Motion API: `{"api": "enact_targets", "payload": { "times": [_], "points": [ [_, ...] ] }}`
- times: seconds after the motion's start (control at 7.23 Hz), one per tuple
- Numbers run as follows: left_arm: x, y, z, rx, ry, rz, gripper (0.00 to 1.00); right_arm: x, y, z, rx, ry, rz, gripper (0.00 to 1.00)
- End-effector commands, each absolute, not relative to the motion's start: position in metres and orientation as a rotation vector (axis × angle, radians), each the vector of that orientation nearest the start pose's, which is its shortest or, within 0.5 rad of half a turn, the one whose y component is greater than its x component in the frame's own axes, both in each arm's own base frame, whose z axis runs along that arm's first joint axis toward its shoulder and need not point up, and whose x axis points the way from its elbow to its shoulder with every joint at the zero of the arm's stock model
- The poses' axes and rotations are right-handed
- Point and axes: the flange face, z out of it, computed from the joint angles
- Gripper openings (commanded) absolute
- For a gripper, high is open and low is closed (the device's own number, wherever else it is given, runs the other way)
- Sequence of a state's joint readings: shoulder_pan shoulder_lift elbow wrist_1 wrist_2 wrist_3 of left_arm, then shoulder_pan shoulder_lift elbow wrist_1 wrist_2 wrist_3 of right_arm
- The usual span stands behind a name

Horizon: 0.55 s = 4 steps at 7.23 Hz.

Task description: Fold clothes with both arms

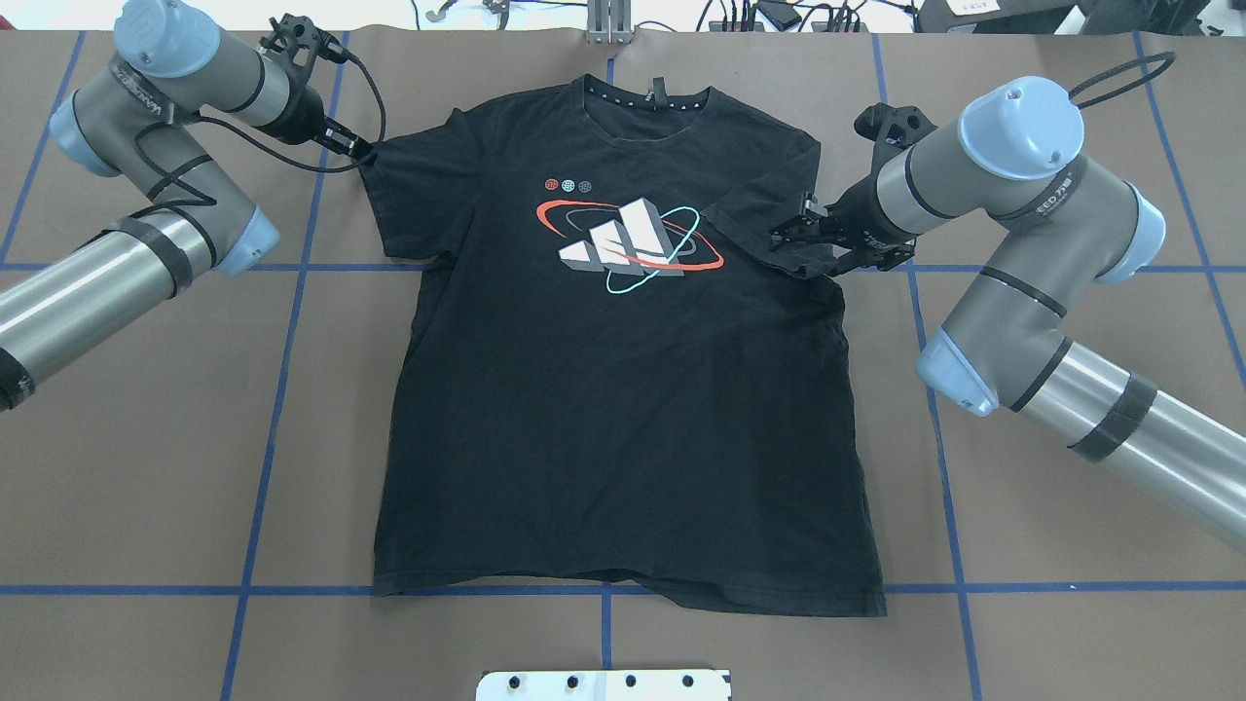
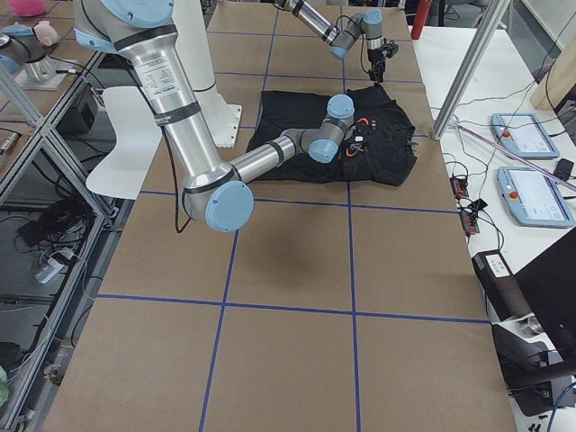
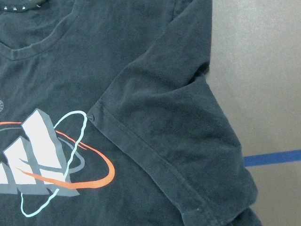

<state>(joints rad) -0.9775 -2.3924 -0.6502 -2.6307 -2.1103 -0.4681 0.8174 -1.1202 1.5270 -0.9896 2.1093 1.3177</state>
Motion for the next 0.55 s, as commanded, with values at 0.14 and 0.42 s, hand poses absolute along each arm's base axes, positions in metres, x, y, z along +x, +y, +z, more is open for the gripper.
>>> {"api": "enact_targets", "payload": {
  "times": [0.14,0.42],
  "points": [
    [0.398,-0.732,0.461,0.551,0.905,0.37,0.45,-0.397,-0.546,0.355,0.061,-1.081,0.242,1.0],
    [0.398,-0.732,0.46,0.551,0.905,0.37,0.11,-0.383,-0.527,0.364,0.054,-1.087,0.233,1.0]
  ]
}}
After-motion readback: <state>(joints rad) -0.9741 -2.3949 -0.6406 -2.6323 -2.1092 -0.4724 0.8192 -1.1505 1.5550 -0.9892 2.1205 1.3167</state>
